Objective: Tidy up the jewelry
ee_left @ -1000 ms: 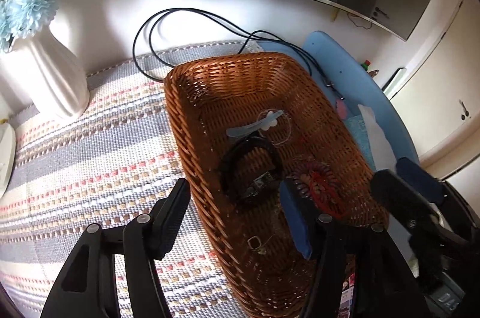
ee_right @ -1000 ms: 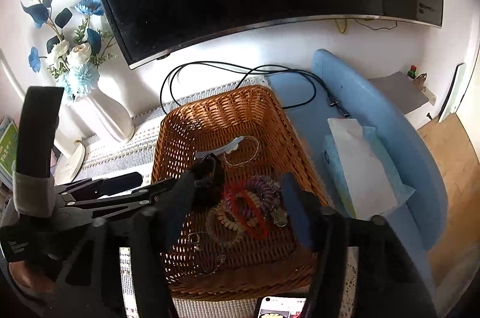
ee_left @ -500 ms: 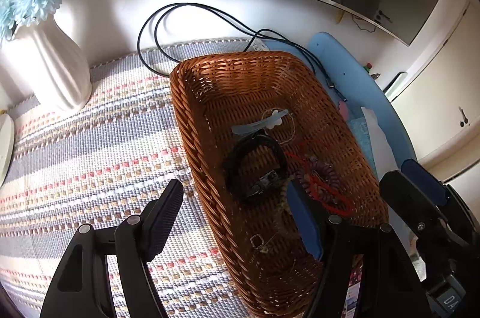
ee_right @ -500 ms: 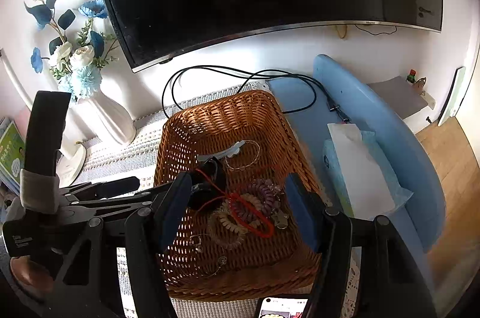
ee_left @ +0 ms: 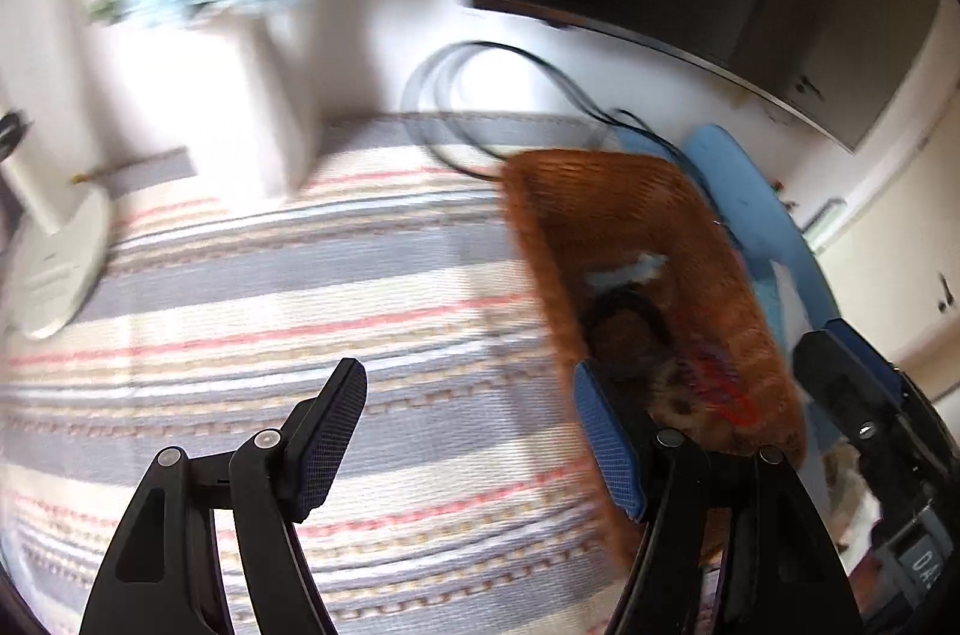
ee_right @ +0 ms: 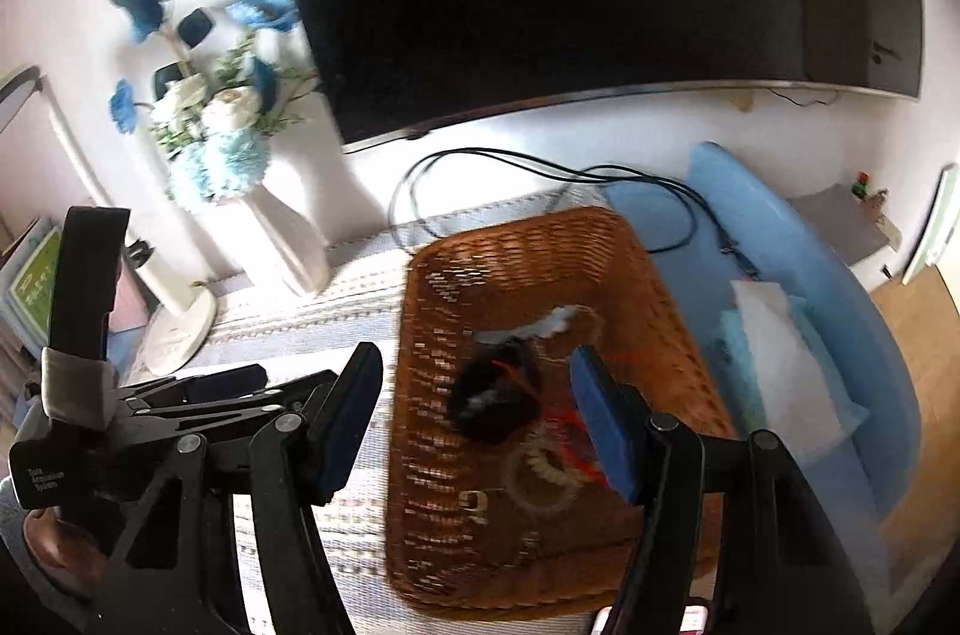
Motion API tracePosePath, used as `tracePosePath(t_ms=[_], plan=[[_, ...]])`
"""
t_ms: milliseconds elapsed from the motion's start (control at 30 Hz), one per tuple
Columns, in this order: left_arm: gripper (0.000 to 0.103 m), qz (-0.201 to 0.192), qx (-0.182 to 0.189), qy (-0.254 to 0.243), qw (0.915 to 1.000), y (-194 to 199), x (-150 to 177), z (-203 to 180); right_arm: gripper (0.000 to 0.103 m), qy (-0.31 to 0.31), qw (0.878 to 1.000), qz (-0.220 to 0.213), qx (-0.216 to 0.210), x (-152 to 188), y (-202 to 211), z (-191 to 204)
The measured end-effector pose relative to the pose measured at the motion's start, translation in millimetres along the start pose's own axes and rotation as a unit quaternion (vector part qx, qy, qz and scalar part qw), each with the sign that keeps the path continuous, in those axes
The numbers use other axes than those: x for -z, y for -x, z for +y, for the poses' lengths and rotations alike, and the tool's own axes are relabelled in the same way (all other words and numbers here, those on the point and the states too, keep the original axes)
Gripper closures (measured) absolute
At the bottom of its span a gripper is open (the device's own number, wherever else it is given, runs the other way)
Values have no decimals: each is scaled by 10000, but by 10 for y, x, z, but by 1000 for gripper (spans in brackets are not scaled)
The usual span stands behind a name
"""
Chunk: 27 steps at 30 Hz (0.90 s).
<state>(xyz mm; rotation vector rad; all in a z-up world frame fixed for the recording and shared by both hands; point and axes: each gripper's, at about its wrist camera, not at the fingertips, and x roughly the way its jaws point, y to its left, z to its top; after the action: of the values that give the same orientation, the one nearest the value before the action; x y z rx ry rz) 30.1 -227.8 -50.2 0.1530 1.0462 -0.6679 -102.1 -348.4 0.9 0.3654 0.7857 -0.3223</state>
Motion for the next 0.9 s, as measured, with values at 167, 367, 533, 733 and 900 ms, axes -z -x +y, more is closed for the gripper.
tracePosePath(t_ms=[167,367,533,733,900], plan=[[30,-76,-477,348,9982,151,150,482,35,190,9991,126,-371,65,-90,363],[30,-138,-1004,786,9917,342,450,989,35,430,9949,421,-813,238,-228,838],[30,-163,-1400,1005,9849,428,769,1245,35,653,9900,840,-928,523,-432,1183],[30,-14,-1494,1113,9825,361,1094,1350,35,672,9846,1404,-793,893,-703,1329],[30,119,-1460,1233,9815,333,1226,1378,35,744,9816,1635,-651,1013,-773,1332]])
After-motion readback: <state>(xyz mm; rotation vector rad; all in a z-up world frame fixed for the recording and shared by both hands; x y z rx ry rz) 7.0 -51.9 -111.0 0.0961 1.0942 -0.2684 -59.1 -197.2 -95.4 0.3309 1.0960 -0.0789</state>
